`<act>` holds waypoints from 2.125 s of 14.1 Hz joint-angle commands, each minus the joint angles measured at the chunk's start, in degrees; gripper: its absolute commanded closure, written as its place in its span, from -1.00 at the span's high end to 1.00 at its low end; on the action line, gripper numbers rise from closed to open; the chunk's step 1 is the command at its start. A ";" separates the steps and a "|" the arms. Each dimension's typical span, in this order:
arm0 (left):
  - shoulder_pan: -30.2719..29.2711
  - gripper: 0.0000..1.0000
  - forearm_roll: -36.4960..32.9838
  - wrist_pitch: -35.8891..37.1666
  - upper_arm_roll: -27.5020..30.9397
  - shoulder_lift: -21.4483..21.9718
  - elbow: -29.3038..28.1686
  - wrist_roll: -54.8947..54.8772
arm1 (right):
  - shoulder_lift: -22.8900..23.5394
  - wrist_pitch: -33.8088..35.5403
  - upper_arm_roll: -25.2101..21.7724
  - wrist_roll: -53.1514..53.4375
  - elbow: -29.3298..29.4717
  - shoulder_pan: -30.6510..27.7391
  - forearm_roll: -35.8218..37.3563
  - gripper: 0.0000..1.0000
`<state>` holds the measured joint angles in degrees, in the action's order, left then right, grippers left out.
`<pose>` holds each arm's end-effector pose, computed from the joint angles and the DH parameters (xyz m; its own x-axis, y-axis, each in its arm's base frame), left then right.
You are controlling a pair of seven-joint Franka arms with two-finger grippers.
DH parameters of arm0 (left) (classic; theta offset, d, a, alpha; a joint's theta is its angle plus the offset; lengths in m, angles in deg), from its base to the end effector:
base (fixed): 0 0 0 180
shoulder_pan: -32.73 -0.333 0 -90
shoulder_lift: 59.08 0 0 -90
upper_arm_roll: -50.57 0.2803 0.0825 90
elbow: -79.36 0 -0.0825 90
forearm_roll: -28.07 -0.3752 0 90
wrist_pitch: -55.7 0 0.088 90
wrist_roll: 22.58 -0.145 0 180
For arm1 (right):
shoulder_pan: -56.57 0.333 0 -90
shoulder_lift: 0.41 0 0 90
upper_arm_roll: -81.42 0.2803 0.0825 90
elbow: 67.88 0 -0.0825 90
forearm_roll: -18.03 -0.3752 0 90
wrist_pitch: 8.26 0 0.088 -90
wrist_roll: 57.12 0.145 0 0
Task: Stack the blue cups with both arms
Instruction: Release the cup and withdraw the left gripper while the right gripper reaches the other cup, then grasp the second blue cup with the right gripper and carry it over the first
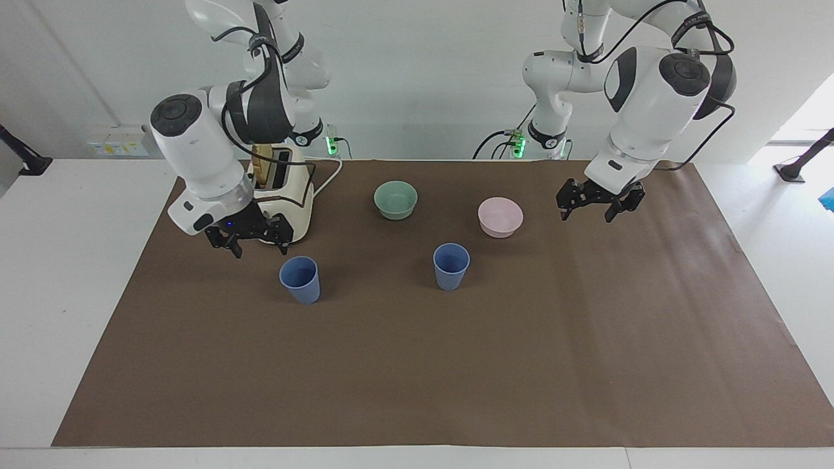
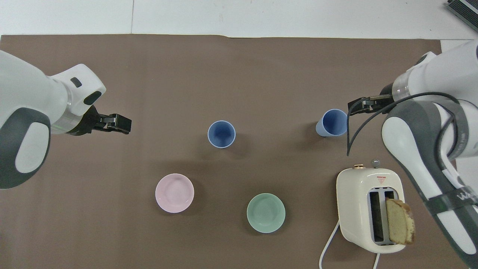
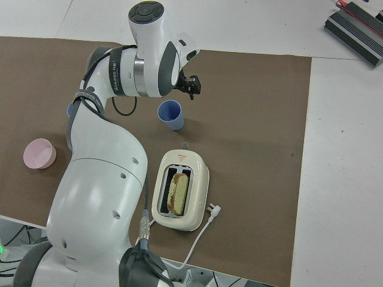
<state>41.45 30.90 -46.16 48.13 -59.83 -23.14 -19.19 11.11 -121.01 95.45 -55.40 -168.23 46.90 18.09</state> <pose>0.5431 -0.1133 0.4596 0.9918 -0.1251 -0.0273 -0.1238 -0.9912 0.0471 0.6043 0.0404 0.3878 0.9990 0.0407 0.0198 0.0416 -0.9980 -0.0481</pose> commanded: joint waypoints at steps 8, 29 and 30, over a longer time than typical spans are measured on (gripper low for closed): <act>-3.88 1.00 -2.73 13.95 -0.64 7.25 6.94 -6.90 | 5.17 -9.41 0.12 -0.23 -4.59 0.09 -0.15 1.00; -6.61 1.00 -1.68 15.64 0.59 7.60 11.27 -7.87 | 4.22 -0.30 2.13 5.12 3.48 2.73 0.03 -1.00; -6.52 1.00 -1.07 15.55 0.59 7.60 11.27 -7.78 | 4.21 1.47 3.10 7.22 5.32 2.81 0.11 -1.00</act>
<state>35.68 29.28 -30.46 49.14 -51.89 -12.93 -26.81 15.85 -123.49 96.59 -52.04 -166.42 49.89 18.12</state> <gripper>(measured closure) 0.000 0.956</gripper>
